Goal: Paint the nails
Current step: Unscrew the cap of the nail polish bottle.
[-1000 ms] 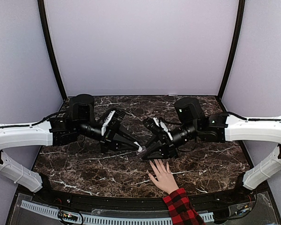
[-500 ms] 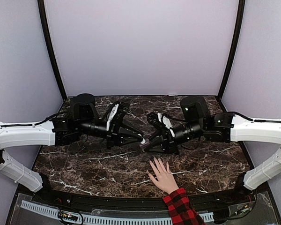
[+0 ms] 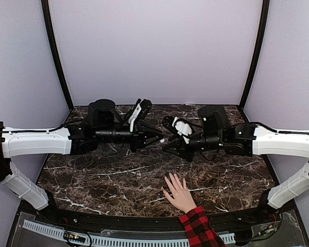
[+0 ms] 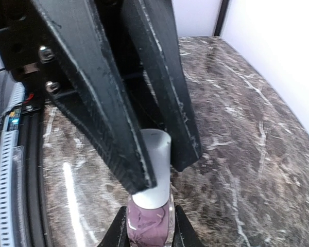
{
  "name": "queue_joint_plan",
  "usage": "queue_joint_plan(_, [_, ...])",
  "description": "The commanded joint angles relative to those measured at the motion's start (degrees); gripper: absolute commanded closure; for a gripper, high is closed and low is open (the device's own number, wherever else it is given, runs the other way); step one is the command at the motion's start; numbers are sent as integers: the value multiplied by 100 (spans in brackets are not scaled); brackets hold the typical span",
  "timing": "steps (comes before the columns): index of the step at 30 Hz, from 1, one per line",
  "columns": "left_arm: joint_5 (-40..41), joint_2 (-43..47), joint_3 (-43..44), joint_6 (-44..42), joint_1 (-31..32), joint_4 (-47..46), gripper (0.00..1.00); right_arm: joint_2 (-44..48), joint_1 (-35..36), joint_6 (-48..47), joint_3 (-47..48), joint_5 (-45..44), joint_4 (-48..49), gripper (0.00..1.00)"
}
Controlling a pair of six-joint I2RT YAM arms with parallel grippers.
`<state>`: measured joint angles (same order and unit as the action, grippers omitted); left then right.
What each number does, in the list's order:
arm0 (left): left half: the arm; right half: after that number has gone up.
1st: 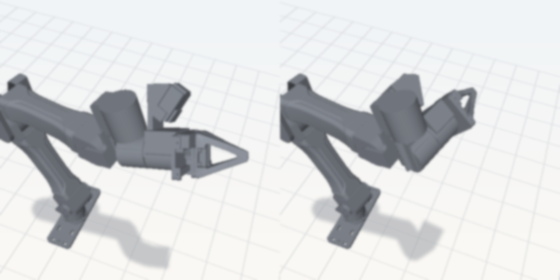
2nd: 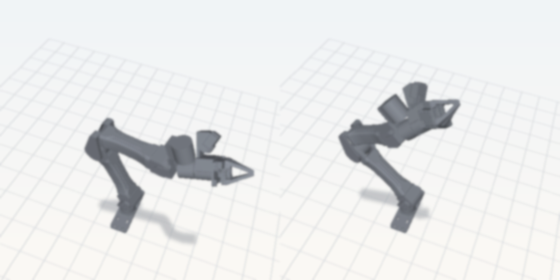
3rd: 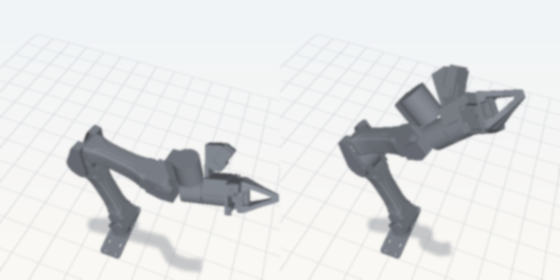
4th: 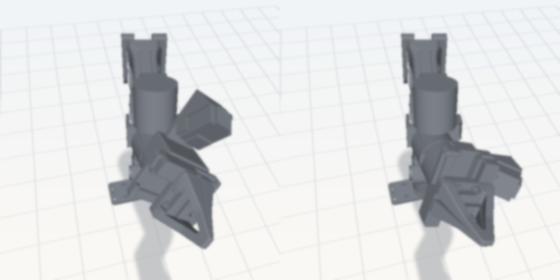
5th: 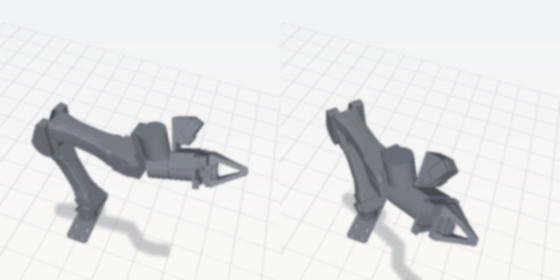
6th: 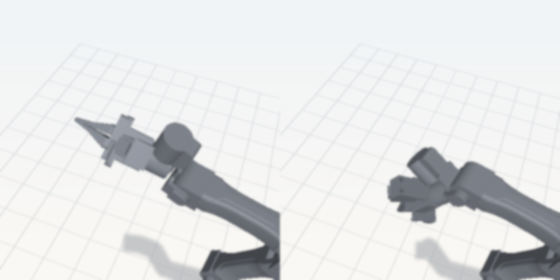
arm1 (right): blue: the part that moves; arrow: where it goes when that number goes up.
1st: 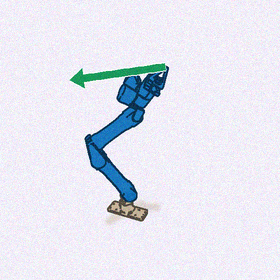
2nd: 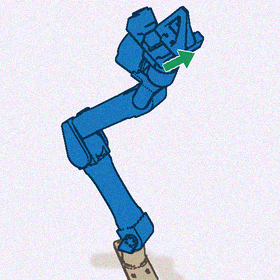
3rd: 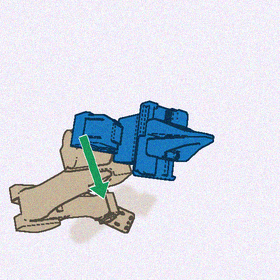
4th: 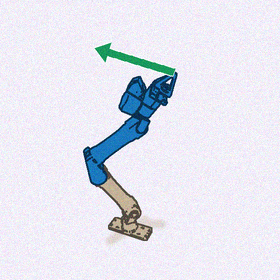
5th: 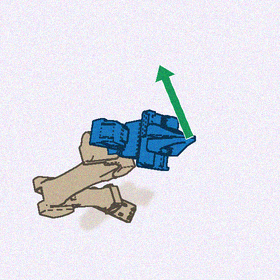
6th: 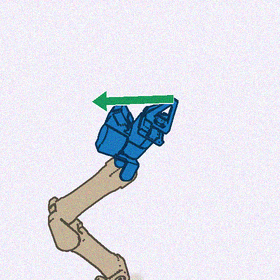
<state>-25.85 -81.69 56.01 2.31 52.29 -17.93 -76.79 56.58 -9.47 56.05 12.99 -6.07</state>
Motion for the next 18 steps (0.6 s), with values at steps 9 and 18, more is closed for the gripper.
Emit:
queue_joint_plan(9, [1856, -559, 481, 1138, 89, -112, 100, -400, 291, -91, 445, -2403, 1311, 99])
queue_joint_plan(18, [2516, -814, 684, 1727, 91, 136, 100, -758, 448, -63, 688, -3279, 1510, 99])
